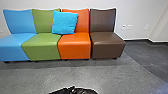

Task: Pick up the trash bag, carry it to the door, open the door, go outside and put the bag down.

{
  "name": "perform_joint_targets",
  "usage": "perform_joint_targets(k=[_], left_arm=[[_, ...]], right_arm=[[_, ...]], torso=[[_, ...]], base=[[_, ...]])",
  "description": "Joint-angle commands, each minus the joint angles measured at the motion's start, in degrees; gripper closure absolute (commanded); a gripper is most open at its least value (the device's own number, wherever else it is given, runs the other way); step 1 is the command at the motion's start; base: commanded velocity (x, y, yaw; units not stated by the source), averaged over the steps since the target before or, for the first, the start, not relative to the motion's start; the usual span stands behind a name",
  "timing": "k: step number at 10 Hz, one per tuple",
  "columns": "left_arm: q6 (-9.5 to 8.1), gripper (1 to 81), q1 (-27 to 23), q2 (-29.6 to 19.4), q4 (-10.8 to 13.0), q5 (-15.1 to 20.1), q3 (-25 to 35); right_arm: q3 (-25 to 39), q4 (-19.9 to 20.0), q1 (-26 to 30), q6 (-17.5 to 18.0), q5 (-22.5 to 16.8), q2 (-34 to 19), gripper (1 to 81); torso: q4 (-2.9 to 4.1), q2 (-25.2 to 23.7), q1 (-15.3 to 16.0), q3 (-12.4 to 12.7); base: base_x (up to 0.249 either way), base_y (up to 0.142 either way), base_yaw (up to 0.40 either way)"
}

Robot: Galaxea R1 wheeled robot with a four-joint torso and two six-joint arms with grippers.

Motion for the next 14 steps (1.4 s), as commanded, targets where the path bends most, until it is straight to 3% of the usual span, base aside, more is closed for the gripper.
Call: perform_joint_targets(k=[1, 4, 5, 6, 7, 9, 14], left_arm=[[-0.41, 1.0, -3.2, 1.9, -1.5, 0.0, 0.3], [-0.59, 1.0, -1.4, 3.1, -1.5, -0.3, 0.2], [-0.59, 1.0, -0.9, 3.2, -1.5, -0.9, -0.5], [-0.59, 1.0, -0.3, 3.2, -1.5, -0.9, -1.0], [-0.59, 1.0, 0.1, 3.2, -1.5, -0.9, -1.4], [-0.59, 1.0, 1.1, 3.1, -1.9, -0.9, -2.1], [-0.59, 1.0, 1.3, 3.2, -1.3, -0.9, -2.2]], right_arm=[[1.3, 0.9, 4.1, 0.3, -2.6, -3.1, 1.0], [1.8, 0.9, 4.1, 0.2, -2.6, -3.3, 1.0], [2.0, 0.9, 4.1, 0.2, -2.6, -3.3, 1.0], [2.2, 0.9, 4.1, 0.2, -2.6, -3.3, 1.0], [2.3, 0.9, 4.1, 0.2, -2.5, -3.2, 1.0], [2.3, 0.9, 4.1, 0.2, -2.5, -3.1, 1.0], [2.3, 0.9, 4.1, 0.2, -2.5, -3.0, 1.0]], torso=[[0.00, 0.0, 0.0, 0.0], [0.00, 0.0, 0.0, 0.0], [0.00, 0.0, 0.0, -4.0], [0.00, 0.0, 0.0, -5.6], [0.00, 0.0, 0.0, -1.1], [0.00, 0.0, 0.0, -4.1], [0.00, 0.0, 0.0, -4.8]], base=[[0.000, 0.000, 0.000], [0.000, 0.000, 0.000], [0.000, 0.000, 0.000], [0.000, 0.000, 0.000], [0.000, 0.000, 0.000], [0.000, 0.000, 0.000], [0.000, 0.000, 0.000]])
